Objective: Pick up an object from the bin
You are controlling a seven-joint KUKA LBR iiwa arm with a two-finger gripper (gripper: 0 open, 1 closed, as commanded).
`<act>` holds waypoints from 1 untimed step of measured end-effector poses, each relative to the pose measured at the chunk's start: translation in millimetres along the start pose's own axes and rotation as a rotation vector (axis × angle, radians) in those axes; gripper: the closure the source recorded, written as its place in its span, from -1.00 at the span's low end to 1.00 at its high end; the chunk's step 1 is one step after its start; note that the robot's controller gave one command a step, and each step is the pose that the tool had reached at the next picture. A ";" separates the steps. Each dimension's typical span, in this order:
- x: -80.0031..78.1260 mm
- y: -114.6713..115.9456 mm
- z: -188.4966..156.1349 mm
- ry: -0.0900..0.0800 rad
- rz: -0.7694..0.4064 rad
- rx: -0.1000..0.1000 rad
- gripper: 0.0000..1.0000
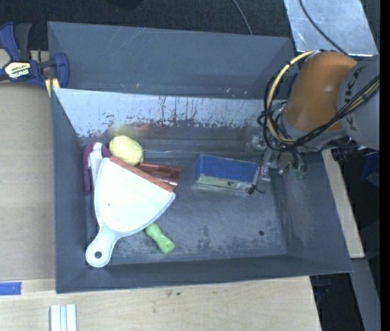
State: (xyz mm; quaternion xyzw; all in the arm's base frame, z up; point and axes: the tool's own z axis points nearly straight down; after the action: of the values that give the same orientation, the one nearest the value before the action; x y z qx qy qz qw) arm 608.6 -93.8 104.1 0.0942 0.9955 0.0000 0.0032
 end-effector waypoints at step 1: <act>11.7 36.3 -50.5 -0.009 -0.213 0.003 -1.00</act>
Offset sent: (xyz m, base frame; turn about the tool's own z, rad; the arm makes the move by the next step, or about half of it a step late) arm -0.0016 0.0508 -0.0041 0.0714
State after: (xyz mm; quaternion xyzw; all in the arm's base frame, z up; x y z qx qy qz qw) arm 603.6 -56.0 154.5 -0.0120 0.9999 -0.0024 0.0076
